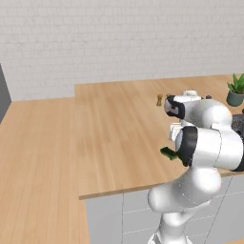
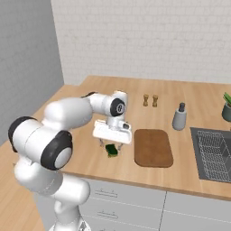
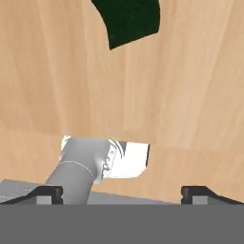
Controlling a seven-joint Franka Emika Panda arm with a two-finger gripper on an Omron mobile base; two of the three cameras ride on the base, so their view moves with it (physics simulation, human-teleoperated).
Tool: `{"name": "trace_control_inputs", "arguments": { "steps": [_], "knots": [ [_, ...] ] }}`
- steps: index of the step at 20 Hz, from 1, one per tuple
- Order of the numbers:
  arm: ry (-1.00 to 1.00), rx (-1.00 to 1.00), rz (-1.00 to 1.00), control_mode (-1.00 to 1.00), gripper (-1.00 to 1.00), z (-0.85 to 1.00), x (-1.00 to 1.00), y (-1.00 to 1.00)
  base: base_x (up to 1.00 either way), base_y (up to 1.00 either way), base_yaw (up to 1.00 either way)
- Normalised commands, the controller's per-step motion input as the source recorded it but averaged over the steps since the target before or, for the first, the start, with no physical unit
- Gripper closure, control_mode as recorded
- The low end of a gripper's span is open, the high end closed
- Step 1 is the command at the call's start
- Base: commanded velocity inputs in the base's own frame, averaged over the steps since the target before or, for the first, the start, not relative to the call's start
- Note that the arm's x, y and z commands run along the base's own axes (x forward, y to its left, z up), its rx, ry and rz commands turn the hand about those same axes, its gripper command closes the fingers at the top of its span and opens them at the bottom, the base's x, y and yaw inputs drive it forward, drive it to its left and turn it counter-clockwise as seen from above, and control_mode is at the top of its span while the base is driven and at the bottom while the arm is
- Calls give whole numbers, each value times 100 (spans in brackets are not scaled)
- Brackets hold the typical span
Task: Pick up the sponge from the counter and clean the cutting board by briefly scrubbing or pressing down on the cutting board. Once finished, release the sponge.
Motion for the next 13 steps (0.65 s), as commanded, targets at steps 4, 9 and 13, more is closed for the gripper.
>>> {"name": "trace_control_inputs", "arguments": {
  "steps": [4,9,13],
  "knots": [
    [-48,13,0,-100,-100,100,-61,7,0,0,0],
    [-58,3,1,-100,-100,100,-33,27,0,0,0],
    [-53,1,10,-100,-100,100,-2,29,0,0,0]
  ]
}}
